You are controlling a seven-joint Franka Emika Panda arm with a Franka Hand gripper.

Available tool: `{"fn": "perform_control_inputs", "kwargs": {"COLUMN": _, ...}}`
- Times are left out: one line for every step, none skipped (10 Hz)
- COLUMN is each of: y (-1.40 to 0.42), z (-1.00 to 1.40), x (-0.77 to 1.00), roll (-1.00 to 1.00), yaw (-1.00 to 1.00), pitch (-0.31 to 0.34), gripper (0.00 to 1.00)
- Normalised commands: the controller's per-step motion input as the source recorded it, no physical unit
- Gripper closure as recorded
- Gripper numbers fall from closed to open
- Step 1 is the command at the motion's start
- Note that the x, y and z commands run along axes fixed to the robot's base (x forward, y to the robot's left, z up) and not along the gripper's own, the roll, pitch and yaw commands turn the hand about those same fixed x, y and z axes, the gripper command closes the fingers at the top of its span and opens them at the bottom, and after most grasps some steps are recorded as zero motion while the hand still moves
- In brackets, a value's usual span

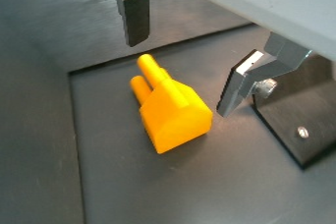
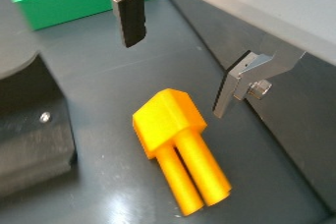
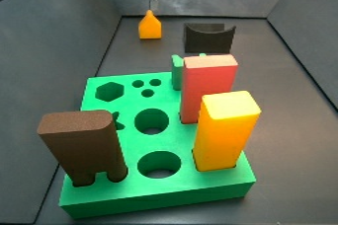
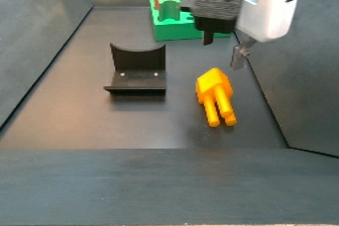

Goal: Pick up the 3 prong object. Move up. Rotate the 3 prong object. Place the 3 prong object on the fixture. Regrasp the 3 prong object. Move to above the board. Insert the 3 prong object.
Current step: Rotate the 3 prong object.

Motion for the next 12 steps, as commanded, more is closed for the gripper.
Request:
{"fn": "perform_control_inputs", "kwargs": {"y": 0.0, "z": -0.03, "x": 0.04, "roll": 0.0, "yaw": 1.0, "pitch": -0.01, "gripper": 0.0}}
{"fn": "perform_control_inputs", "kwargs": {"y": 0.0, "z": -0.03, "x": 0.04, "roll": 0.0, "yaw": 1.0, "pitch": -0.011, "gripper": 0.0}}
{"fn": "perform_control_inputs", "kwargs": {"y": 0.0, "z": -0.03, "x": 0.04, "roll": 0.0, "yaw": 1.0, "pitch": -0.012, "gripper": 0.0}}
{"fn": "perform_control_inputs", "kwargs": {"y": 0.0, "z": -0.03, "x": 0.04, "roll": 0.0, "yaw": 1.0, "pitch": -0.012, "gripper": 0.0}}
{"fn": "perform_control_inputs", "kwargs": {"y": 0.0, "z": -0.03, "x": 0.04, "roll": 0.0, "yaw": 1.0, "pitch": -0.014, "gripper": 0.0}}
{"fn": "perform_control_inputs", "kwargs": {"y": 0.0, "z": -0.03, "x": 0.04, "roll": 0.0, "yaw": 1.0, "pitch": -0.015, "gripper": 0.0}}
{"fn": "perform_control_inputs", "kwargs": {"y": 0.0, "z": -0.03, "x": 0.04, "roll": 0.01, "yaw": 1.0, "pitch": -0.017, "gripper": 0.0}}
{"fn": "perform_control_inputs", "kwargs": {"y": 0.0, "z": -0.03, "x": 0.04, "roll": 0.01, "yaw": 1.0, "pitch": -0.018, "gripper": 0.0}}
{"fn": "perform_control_inputs", "kwargs": {"y": 0.0, "z": -0.03, "x": 0.04, "roll": 0.01, "yaw": 1.0, "pitch": -0.02, "gripper": 0.0}}
{"fn": "perform_control_inputs", "kwargs": {"y": 0.0, "z": -0.03, "x": 0.04, "roll": 0.01, "yaw": 1.0, "pitch": -0.023, "gripper": 0.0}}
{"fn": "perform_control_inputs", "kwargs": {"y": 0.0, "z": -0.03, "x": 0.04, "roll": 0.01, "yaw": 1.0, "pitch": -0.027, "gripper": 0.0}}
{"fn": "perform_control_inputs", "kwargs": {"y": 0.0, "z": -0.03, "x": 0.04, "roll": 0.01, "yaw": 1.0, "pitch": -0.032, "gripper": 0.0}}
